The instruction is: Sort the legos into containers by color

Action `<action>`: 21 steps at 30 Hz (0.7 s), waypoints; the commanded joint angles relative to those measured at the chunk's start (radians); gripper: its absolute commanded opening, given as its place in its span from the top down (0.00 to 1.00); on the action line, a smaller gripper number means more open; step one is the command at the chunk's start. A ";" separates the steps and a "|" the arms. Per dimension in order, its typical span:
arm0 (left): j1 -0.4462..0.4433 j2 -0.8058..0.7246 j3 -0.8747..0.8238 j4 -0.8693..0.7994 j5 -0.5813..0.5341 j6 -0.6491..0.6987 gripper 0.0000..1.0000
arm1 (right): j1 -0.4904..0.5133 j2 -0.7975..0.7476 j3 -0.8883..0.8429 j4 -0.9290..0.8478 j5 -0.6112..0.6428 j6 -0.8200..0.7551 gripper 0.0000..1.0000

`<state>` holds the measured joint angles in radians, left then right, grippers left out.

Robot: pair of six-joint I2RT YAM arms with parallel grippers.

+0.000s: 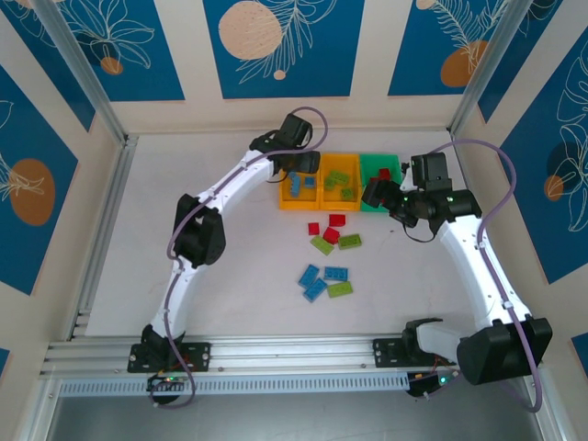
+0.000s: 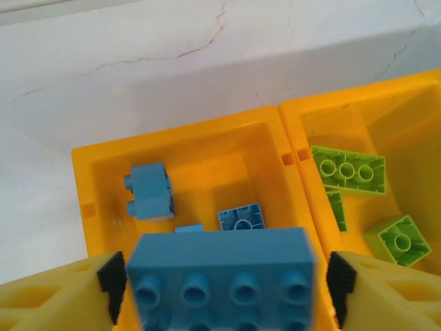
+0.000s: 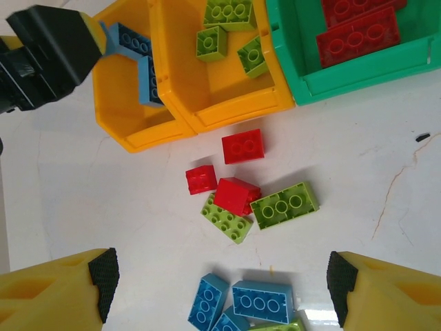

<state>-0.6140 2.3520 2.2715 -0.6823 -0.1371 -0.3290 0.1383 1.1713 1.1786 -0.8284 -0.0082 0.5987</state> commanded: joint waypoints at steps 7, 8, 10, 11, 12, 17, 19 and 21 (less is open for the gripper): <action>0.003 -0.174 -0.058 0.021 0.046 0.008 0.17 | 0.018 -0.013 -0.008 -0.025 -0.029 0.015 0.18; 0.003 -0.218 -0.097 0.047 0.061 0.003 0.17 | 0.022 -0.013 -0.013 -0.034 -0.025 0.015 0.18; -0.001 -0.351 -0.270 0.133 0.091 -0.005 0.17 | 0.040 -0.014 -0.030 -0.064 -0.011 0.018 0.18; -0.002 -0.418 -0.334 0.178 0.101 -0.005 0.17 | 0.051 -0.014 -0.040 -0.079 -0.003 0.020 0.18; -0.005 -0.495 -0.438 0.228 0.116 -0.005 0.17 | 0.066 -0.012 -0.055 -0.093 0.003 0.024 0.18; -0.013 -0.837 -0.831 0.448 0.203 0.064 0.16 | 0.183 0.011 -0.127 -0.158 0.014 0.066 0.18; -0.014 -0.961 -0.963 0.490 0.214 0.111 0.15 | 0.254 0.036 -0.155 -0.181 0.032 0.092 0.17; -0.016 -1.052 -1.052 0.491 0.231 0.187 0.11 | 0.317 0.058 -0.182 -0.185 0.047 0.118 0.16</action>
<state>-0.6231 1.3544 1.3182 -0.2714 0.0341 -0.2527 0.3962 1.2045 1.0302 -0.9501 0.0204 0.6605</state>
